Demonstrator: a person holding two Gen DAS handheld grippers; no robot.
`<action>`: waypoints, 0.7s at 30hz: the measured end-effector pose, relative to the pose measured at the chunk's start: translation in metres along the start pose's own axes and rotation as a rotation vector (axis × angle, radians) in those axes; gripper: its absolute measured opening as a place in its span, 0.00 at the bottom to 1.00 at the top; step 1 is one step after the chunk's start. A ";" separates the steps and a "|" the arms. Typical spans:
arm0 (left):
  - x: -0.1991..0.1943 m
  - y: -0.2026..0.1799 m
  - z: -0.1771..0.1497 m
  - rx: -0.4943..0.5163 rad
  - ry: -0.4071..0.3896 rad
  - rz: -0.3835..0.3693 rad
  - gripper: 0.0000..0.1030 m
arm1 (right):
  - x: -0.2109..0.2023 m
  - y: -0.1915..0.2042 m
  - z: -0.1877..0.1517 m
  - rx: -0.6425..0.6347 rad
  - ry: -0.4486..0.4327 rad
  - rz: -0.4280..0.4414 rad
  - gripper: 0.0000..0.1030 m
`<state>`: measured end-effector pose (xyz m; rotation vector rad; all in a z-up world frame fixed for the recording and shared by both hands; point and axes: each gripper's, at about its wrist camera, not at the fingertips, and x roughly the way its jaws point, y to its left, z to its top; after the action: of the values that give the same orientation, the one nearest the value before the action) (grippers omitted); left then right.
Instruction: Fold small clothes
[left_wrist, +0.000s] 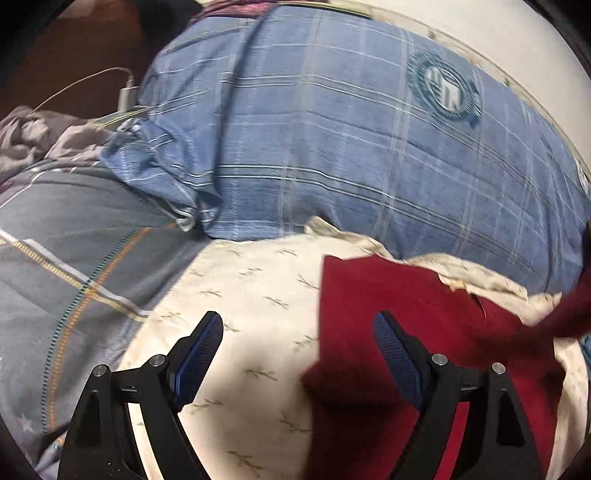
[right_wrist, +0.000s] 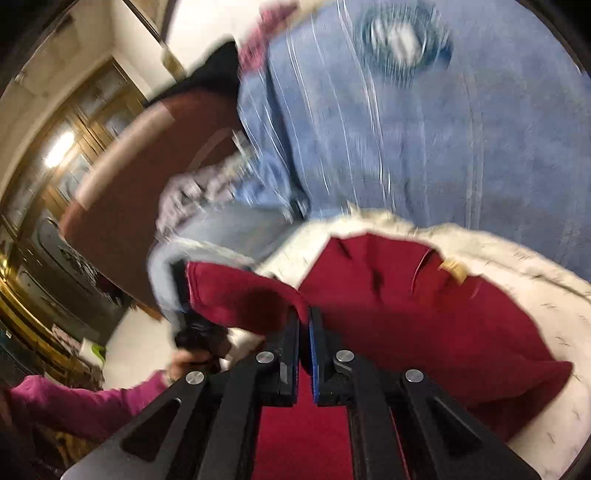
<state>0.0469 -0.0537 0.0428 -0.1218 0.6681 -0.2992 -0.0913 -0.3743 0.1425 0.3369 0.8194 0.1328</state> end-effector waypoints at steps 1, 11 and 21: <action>0.000 0.004 0.000 -0.018 -0.001 -0.002 0.81 | 0.029 -0.009 0.006 0.023 0.046 -0.003 0.04; 0.025 -0.003 0.006 0.013 0.034 -0.007 0.81 | 0.111 -0.070 0.002 0.161 -0.004 -0.302 0.45; 0.027 -0.013 0.002 0.035 0.057 -0.027 0.81 | 0.096 0.019 -0.060 -0.084 -0.085 -0.281 0.43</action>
<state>0.0652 -0.0740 0.0308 -0.0892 0.7178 -0.3409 -0.0703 -0.3180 0.0450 0.1450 0.7665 -0.1085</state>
